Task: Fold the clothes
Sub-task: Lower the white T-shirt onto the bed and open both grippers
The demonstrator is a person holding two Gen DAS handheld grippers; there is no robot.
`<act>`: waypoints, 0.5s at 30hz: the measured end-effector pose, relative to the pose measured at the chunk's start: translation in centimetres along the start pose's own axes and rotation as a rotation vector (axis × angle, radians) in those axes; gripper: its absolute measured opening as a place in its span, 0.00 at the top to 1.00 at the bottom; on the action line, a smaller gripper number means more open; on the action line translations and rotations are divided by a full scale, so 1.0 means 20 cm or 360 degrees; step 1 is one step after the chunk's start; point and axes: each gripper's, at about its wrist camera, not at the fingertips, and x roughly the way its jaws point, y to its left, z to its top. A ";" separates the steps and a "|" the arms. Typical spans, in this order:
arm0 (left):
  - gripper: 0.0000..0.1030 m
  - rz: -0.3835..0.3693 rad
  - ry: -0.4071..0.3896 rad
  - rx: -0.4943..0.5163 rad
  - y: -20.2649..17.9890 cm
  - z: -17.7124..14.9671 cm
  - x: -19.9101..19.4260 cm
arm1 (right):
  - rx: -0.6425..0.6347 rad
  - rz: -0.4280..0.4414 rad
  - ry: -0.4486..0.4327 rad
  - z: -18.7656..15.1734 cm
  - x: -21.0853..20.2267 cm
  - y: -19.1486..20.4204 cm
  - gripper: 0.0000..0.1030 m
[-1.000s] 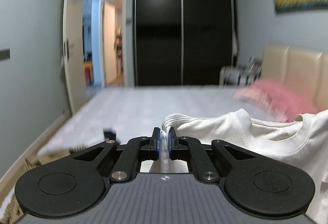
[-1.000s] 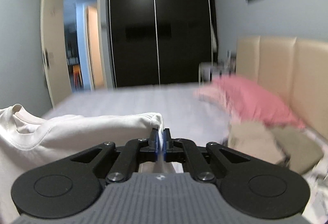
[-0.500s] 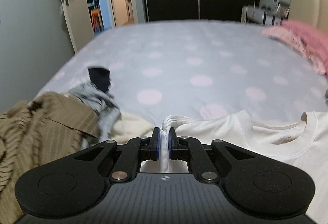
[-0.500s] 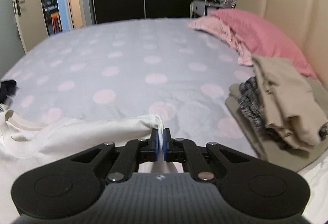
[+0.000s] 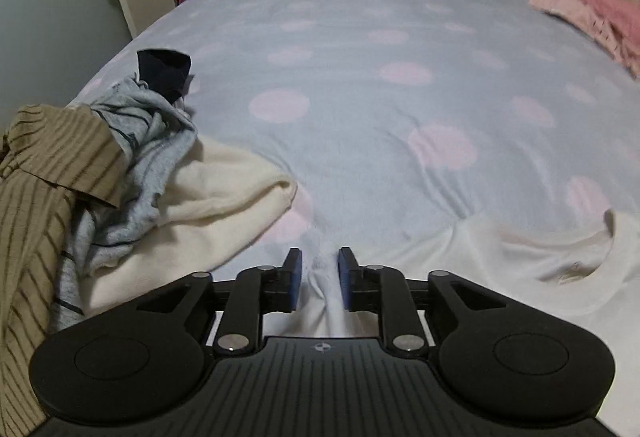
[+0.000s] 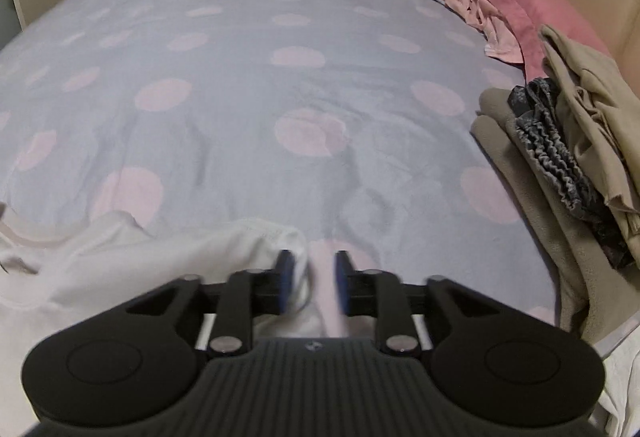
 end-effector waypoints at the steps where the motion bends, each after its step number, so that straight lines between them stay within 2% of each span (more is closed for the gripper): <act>1: 0.72 -0.0017 -0.0016 0.0006 0.02 0.00 -0.03 | 0.0031 0.0037 -0.0012 0.00 -0.03 -0.03 0.64; 4: 0.56 -0.0014 -0.0080 0.0020 0.08 0.00 -0.15 | 0.0093 0.0108 -0.0045 -0.01 -0.14 -0.13 0.57; 9: 0.56 0.0059 -0.0073 0.0052 0.19 -0.06 -0.33 | -0.0041 0.0141 -0.0066 -0.11 -0.34 -0.18 0.55; 15: 0.56 0.0121 -0.0027 0.0120 0.26 -0.17 -0.53 | -0.0204 0.0288 -0.0063 -0.33 -0.54 -0.13 0.55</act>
